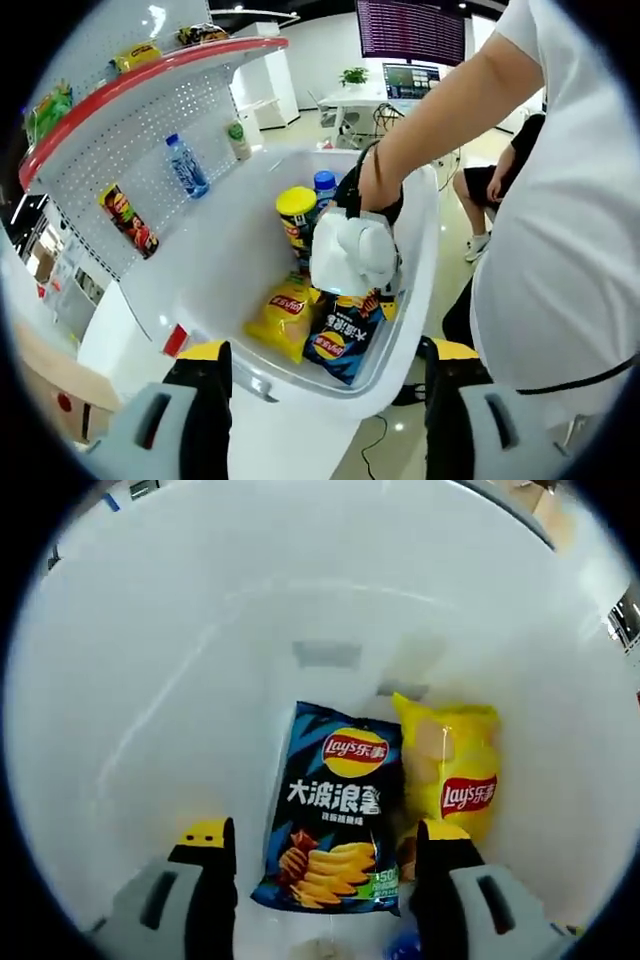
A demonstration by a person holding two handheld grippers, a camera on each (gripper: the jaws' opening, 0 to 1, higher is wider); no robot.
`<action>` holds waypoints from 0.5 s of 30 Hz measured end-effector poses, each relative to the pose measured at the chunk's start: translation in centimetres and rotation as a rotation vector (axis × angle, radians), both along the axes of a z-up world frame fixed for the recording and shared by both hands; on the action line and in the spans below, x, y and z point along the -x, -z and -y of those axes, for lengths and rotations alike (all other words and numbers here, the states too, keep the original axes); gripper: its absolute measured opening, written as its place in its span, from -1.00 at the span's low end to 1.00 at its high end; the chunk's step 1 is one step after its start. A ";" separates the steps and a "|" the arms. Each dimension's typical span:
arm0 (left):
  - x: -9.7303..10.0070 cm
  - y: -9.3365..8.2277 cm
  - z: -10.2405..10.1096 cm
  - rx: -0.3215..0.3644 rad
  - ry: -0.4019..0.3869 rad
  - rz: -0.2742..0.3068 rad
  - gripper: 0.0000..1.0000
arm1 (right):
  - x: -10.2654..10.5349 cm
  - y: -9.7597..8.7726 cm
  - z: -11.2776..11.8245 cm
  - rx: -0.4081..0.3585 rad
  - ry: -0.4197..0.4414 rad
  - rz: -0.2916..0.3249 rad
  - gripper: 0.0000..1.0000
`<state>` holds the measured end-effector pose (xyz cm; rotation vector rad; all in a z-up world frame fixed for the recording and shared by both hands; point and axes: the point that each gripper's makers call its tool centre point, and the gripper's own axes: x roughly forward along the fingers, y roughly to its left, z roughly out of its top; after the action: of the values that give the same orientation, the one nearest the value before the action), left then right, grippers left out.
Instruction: Place the items from the shopping basket onto the snack and drink counter
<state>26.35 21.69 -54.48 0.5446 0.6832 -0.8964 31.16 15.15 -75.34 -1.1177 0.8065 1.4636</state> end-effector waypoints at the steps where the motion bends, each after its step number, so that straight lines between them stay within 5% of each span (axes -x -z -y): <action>1: 0.1 0.0 0.0 0.000 0.002 -0.001 0.60 | -0.4 0.5 0.0 0.008 0.004 0.017 0.47; 3: 0.5 0.0 0.1 0.014 0.006 -0.010 0.60 | -1.1 1.0 0.1 0.020 -0.008 0.065 0.47; 15: 0.3 0.2 0.1 0.001 0.005 -0.012 0.60 | -1.1 3.3 -0.2 0.061 0.001 0.076 0.44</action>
<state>26.00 21.60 -54.66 0.5408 0.6923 -0.9052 32.22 15.36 -78.69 -1.2115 0.8029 1.3953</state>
